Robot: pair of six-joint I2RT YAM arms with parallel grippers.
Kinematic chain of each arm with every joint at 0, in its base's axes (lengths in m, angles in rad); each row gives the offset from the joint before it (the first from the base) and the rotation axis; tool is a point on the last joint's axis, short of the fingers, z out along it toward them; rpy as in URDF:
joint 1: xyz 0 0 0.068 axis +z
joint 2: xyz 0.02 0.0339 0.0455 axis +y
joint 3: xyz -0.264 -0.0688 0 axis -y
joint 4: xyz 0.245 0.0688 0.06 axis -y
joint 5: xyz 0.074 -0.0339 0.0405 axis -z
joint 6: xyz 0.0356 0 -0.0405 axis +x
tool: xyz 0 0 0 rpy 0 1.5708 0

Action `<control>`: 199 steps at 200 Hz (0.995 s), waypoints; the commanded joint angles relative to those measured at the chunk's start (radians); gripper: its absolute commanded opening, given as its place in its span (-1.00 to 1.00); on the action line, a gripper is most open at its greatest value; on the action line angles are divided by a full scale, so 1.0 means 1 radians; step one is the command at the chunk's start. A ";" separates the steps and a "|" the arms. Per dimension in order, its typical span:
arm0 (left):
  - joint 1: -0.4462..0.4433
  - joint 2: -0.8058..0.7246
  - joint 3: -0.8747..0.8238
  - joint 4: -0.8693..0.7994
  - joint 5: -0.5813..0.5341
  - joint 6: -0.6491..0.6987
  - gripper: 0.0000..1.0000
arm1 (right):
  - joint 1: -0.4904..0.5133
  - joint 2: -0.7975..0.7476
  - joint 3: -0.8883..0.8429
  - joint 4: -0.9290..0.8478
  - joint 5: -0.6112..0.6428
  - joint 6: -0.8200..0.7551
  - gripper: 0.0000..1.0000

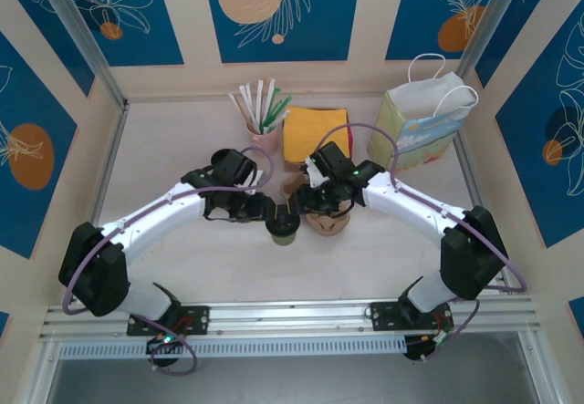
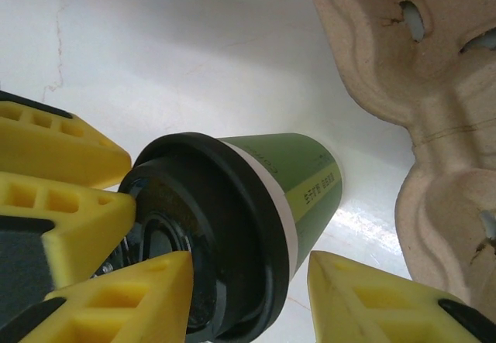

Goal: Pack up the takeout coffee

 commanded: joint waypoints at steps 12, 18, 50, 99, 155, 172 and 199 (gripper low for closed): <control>-0.009 0.039 -0.023 -0.094 -0.042 0.031 -0.31 | -0.006 -0.023 0.003 -0.040 -0.047 -0.018 -0.15; -0.009 0.039 -0.023 -0.094 -0.042 0.031 -0.31 | -0.005 -0.021 -0.003 -0.039 -0.052 -0.018 -0.16; -0.010 0.040 -0.022 -0.095 -0.040 0.033 -0.31 | -0.008 -0.003 -0.034 -0.034 -0.055 -0.021 -0.32; -0.010 0.042 -0.022 -0.098 -0.039 0.037 -0.31 | -0.012 0.014 -0.071 -0.034 -0.037 -0.017 -0.40; -0.011 0.045 -0.032 -0.097 -0.039 0.037 -0.31 | -0.014 0.048 -0.120 -0.029 -0.019 -0.007 -0.43; -0.013 0.045 -0.035 -0.098 -0.038 0.039 -0.31 | -0.014 0.060 -0.133 -0.026 -0.021 -0.004 -0.43; -0.014 0.045 -0.034 -0.104 -0.043 0.044 -0.31 | -0.013 0.070 -0.153 -0.022 -0.019 -0.002 -0.43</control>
